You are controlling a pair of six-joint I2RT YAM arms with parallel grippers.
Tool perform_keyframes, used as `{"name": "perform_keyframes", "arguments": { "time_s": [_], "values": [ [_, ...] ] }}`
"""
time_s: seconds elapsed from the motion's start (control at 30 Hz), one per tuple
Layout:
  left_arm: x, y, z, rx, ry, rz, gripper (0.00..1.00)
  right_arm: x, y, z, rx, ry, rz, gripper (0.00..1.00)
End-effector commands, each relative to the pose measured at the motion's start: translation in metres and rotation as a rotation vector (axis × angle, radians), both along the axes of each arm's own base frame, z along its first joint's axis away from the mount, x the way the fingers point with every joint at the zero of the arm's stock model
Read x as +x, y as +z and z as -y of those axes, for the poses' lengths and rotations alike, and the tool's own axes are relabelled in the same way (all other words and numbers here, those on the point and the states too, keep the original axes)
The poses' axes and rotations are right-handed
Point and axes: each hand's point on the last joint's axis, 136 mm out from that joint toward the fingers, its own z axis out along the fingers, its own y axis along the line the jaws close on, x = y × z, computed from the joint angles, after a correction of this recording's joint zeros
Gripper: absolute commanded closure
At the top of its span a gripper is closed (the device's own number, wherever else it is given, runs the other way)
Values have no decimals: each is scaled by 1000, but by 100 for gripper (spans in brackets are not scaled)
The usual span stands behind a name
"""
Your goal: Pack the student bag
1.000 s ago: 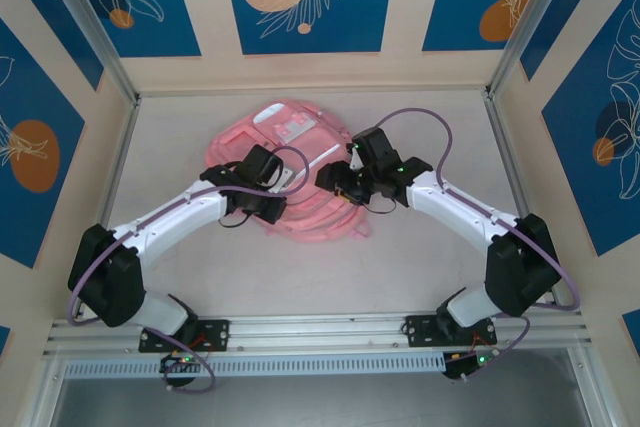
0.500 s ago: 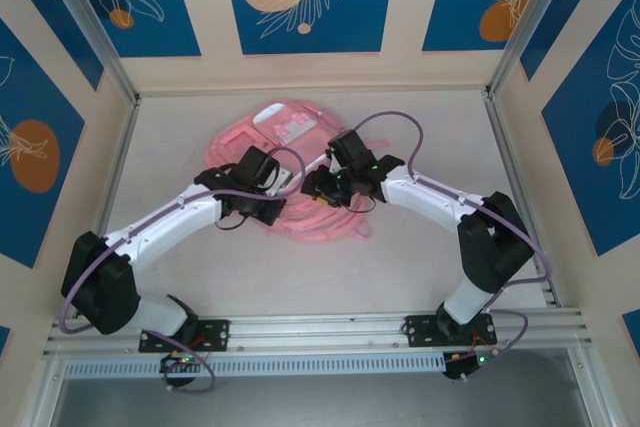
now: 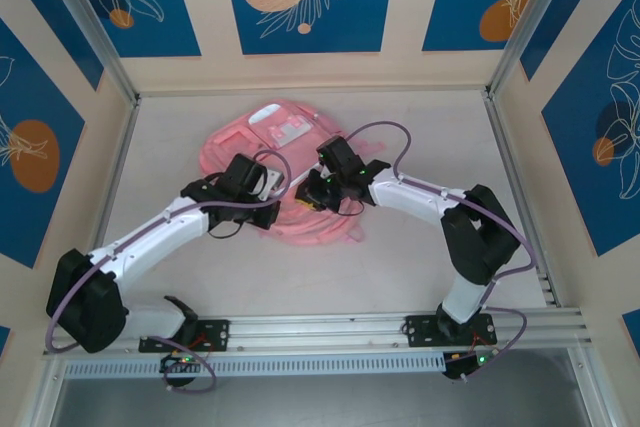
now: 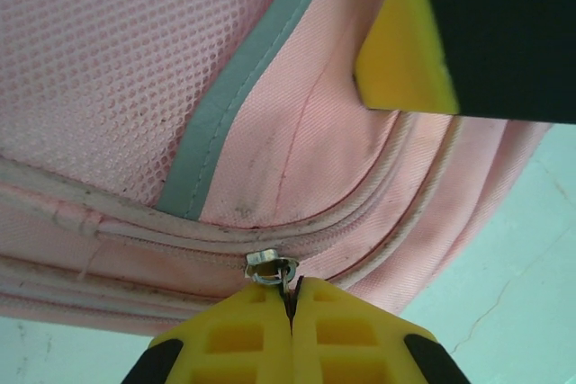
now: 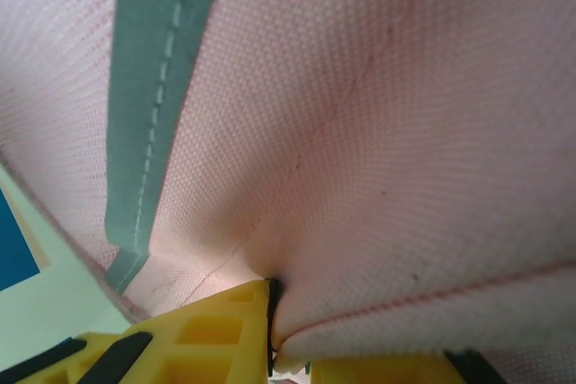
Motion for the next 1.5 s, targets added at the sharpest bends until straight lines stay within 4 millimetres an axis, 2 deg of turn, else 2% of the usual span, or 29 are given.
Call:
{"name": "perform_keyframes", "arguments": {
  "time_s": [0.0,0.17,0.33,0.4,0.5,0.53,0.67,0.83,0.93,1.07,1.2,1.47],
  "values": [
    [-19,29,41,-228,-121,-12,100,19,15,-24,76,-25,58,83],
    [-22,20,47,-223,-129,-41,100,17,18,-27,89,-10,58,82],
    [-24,25,53,-246,-152,-49,100,14,19,-21,77,-15,61,82],
    [-23,26,49,-223,-140,-45,91,15,19,-14,66,-25,65,81],
    [-19,25,37,-191,-89,-41,69,15,20,-4,40,-33,82,79],
    [-17,28,33,-191,-71,-38,63,14,20,0,21,-33,91,77],
    [-10,40,16,-220,7,-11,45,12,27,19,-66,-34,166,65],
    [6,47,-14,-243,162,-4,35,1,38,39,-199,10,268,54],
    [19,46,-37,-259,290,-19,33,-10,41,41,-301,81,353,50],
    [31,44,-57,-299,428,-41,32,-29,41,26,-407,230,471,50],
    [38,42,-63,-331,495,-52,32,-43,34,4,-441,354,532,49],
    [46,37,-60,-398,554,-96,31,-42,18,-27,-430,449,540,51]
  ]
}}
